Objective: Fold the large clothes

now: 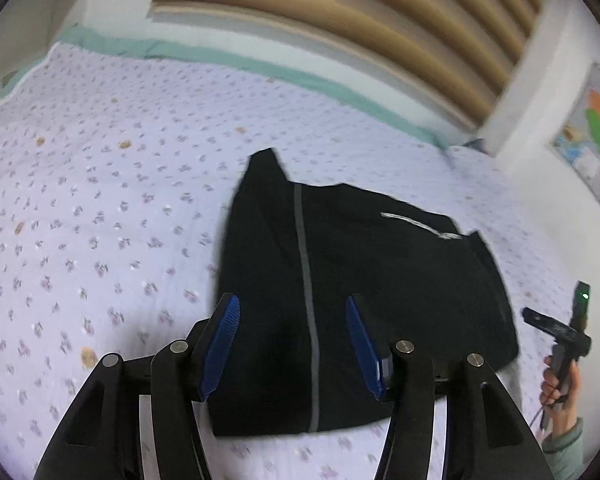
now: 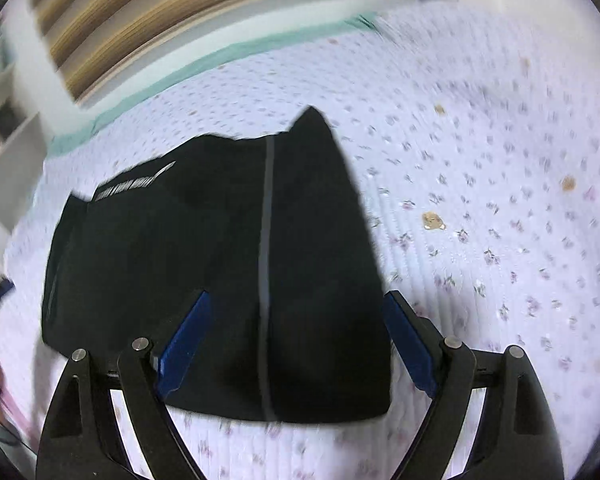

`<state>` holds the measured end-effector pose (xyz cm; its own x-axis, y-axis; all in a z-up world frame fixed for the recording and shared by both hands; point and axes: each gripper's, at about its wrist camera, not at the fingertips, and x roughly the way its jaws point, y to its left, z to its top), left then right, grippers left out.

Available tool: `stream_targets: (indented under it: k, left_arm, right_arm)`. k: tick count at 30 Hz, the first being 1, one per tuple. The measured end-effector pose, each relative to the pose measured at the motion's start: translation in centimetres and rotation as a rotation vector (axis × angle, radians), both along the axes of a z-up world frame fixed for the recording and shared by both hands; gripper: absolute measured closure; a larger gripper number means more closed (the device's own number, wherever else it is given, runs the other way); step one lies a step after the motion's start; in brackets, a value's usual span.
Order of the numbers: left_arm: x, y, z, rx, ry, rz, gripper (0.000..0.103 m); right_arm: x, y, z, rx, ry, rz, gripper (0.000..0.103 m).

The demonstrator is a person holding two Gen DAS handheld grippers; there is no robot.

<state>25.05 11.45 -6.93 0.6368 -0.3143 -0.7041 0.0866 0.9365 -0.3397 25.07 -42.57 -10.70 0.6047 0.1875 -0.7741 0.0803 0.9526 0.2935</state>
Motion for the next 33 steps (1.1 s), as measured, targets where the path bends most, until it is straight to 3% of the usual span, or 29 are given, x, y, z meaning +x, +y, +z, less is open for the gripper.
stream_targets:
  k: [5, 9, 14, 17, 20, 26, 30, 33]
  left_arm:
    - [5.4, 1.5, -2.6, -0.081, 0.068, 0.026, 0.046]
    - [9.4, 1.7, -5.3, -0.093, 0.113, 0.023, 0.046]
    - [12.5, 1.3, -9.8, -0.176, 0.205, -0.027, 0.045]
    - [12.9, 1.6, -11.7, -0.256, 0.23, -0.047, 0.037]
    - [13.1, 2.7, -12.9, -0.368, 0.253, -0.071, 0.036]
    - [11.6, 2.3, -12.2, -0.381, 0.246, -0.18, 0.036]
    - [10.2, 2.2, -11.7, -0.41, 0.229, -0.256, 0.036]
    - [10.7, 1.9, -12.6, -0.427, 0.274, -0.258, 0.036]
  right_arm:
    - [4.3, -2.8, -1.7, 0.079, 0.04, -0.034, 0.014]
    - [7.2, -3.4, -3.1, 0.057, 0.064, -0.048, 0.014]
    - [10.4, -3.5, -5.7, 0.077, 0.113, -0.018, 0.014]
    - [11.2, -3.7, -7.0, 0.118, 0.121, 0.003, 0.005]
    - [11.6, -4.5, -8.5, 0.198, 0.126, 0.006, 0.002]
    - [10.8, -5.0, -8.6, 0.261, 0.127, 0.059, 0.001]
    - [9.3, -5.0, -8.2, 0.404, 0.109, 0.161, 0.001]
    - [10.1, -4.5, -9.3, 0.393, 0.151, 0.176, 0.0]
